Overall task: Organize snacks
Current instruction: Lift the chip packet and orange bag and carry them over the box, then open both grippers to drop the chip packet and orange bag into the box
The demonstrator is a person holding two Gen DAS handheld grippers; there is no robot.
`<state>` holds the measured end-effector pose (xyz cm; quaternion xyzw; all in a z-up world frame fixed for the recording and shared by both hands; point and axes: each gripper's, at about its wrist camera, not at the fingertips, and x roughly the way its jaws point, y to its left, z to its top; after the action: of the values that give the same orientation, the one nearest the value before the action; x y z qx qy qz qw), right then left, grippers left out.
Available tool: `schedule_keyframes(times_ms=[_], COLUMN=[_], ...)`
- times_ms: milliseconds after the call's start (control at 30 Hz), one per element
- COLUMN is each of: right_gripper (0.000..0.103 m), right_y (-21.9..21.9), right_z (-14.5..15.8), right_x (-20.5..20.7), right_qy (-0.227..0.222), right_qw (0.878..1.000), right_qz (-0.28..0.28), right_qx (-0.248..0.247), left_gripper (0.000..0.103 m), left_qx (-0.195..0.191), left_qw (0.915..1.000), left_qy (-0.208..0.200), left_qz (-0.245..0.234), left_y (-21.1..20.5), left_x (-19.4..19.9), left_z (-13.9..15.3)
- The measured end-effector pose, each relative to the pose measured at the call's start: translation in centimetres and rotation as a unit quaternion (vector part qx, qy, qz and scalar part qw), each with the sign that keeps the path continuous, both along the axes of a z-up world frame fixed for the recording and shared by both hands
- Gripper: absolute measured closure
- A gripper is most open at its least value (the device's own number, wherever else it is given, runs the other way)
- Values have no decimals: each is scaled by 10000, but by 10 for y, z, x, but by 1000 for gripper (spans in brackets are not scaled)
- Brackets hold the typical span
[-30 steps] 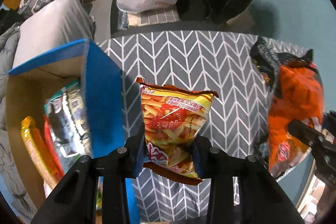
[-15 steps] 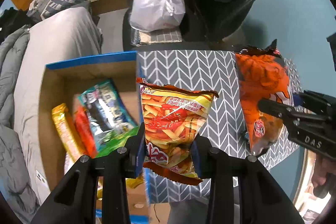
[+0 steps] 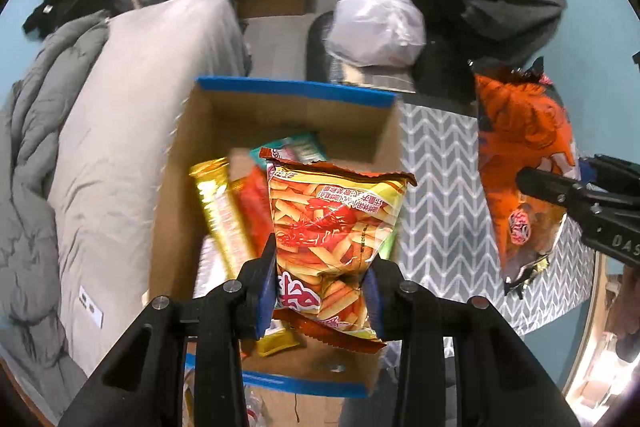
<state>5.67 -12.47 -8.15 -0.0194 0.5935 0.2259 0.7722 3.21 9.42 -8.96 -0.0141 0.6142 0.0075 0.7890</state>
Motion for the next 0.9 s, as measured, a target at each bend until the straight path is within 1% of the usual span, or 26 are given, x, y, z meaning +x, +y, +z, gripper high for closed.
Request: schedule_keyframes(times_ms=[200, 467, 700, 900], right_gripper=[64, 64, 64, 64], right_y=[43, 104, 145, 166], right_z=[6, 0, -13, -21], right_x=[9, 19, 25, 28], right_qy=[-54, 24, 158, 266], right_qw=[9993, 9968, 9943, 9922], right_qz=[355, 797, 1051, 1207], right_qx=[66, 58, -23, -131], left_gripper=[65, 65, 65, 65], left_qx=[22, -3, -10, -20], left_qw=[9995, 9977, 9960, 9936], left_qy=[27, 129, 214, 312], left_qz=[301, 670, 869, 1085], left_y=[34, 64, 77, 85], left_x=[-11, -23, -22, -24], left_z=[-6, -21, -30, -35])
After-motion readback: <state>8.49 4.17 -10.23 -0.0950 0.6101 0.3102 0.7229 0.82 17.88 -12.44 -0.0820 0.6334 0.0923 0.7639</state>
